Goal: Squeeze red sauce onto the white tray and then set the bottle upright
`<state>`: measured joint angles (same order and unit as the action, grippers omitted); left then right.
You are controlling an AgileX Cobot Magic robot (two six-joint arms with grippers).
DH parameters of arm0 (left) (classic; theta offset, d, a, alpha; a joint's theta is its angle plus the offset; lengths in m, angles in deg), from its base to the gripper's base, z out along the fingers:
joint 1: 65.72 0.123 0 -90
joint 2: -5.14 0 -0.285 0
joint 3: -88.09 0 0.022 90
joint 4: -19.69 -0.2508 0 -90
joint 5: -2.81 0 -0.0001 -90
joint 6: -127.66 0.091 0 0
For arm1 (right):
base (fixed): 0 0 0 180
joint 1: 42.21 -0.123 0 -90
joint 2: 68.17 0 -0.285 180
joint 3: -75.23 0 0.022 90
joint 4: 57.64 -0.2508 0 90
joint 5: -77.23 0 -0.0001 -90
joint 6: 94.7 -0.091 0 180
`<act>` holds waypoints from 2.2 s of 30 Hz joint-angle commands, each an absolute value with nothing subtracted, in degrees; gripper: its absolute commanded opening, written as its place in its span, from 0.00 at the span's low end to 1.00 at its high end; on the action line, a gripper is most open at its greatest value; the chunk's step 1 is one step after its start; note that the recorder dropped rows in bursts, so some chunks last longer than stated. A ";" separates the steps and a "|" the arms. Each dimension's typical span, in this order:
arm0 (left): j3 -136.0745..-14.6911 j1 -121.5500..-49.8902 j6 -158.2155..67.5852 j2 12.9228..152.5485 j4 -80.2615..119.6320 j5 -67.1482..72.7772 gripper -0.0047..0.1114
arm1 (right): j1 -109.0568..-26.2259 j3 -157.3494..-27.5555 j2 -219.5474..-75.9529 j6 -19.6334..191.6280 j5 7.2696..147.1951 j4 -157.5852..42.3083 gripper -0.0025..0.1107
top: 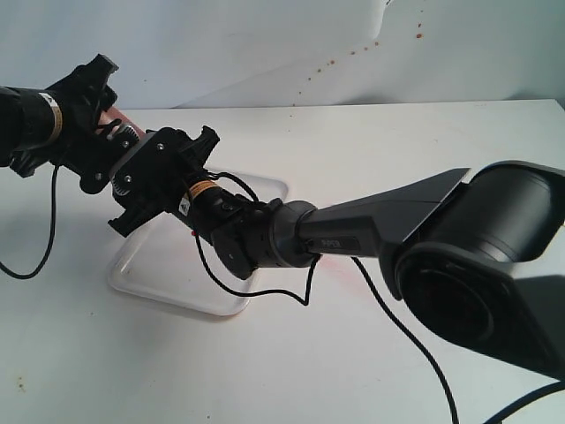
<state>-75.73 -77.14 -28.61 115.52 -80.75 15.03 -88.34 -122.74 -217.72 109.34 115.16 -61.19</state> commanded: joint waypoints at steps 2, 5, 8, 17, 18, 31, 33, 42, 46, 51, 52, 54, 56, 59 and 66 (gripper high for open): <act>-76.07 -77.31 -29.36 114.24 -80.26 15.62 0.04 | -88.02 -122.97 -217.39 109.04 113.33 -63.18 0.02; -76.07 -77.31 -29.36 114.24 -80.26 15.62 0.04 | -88.02 -122.97 -217.39 109.04 113.48 -63.18 0.02; -76.07 -77.31 -29.36 114.24 -80.26 15.62 0.04 | -88.02 -122.97 -217.39 109.04 115.68 -63.18 0.02; -76.07 -77.31 -29.36 114.24 -80.26 15.62 0.04 | -88.02 -122.97 -216.34 112.79 114.36 -63.00 0.50; -76.07 -77.31 -29.36 114.24 -80.26 15.62 0.04 | -88.02 -122.97 -216.21 113.45 114.36 -63.14 0.66; -76.07 -77.31 -29.36 114.24 -80.26 15.62 0.04 | -88.89 -122.97 -216.21 114.41 110.72 -63.26 0.95; -76.07 -77.31 -29.36 114.24 -80.26 15.62 0.04 | -89.06 -122.97 -216.21 114.41 111.19 -63.26 0.87; -76.07 -77.31 -29.62 114.24 -80.26 15.62 0.04 | -89.06 -122.97 -216.21 114.27 110.50 -65.29 0.03; -76.07 -77.31 -29.64 114.24 -80.26 15.62 0.04 | -89.06 -122.97 -216.07 114.42 110.66 -70.32 0.03; -76.07 -77.31 -29.64 114.24 -80.26 15.62 0.04 | -89.06 -122.97 -214.72 115.09 106.09 -67.25 0.10; -76.07 -77.31 -29.64 114.24 -80.26 15.62 0.04 | -89.06 -122.97 -214.40 115.09 105.99 -65.63 0.16; -76.07 -77.31 -29.64 114.24 -80.26 15.62 0.04 | -89.06 -122.97 -214.04 115.09 105.99 -64.27 0.33; -76.07 -77.31 -29.64 114.24 -80.26 15.62 0.04 | -89.06 -122.97 -213.74 115.09 106.14 -64.95 0.62; -76.07 -77.31 -29.64 114.24 -80.26 15.62 0.04 | -89.06 -122.97 -213.74 115.40 105.66 -67.77 0.95; -76.07 -77.31 -29.62 114.24 -80.26 15.62 0.04 | -89.06 -122.97 -212.09 115.54 95.77 -67.88 0.95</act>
<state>-75.73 -77.04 -29.16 115.15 -80.01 16.06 -89.09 -122.94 -213.80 115.38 101.11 -67.13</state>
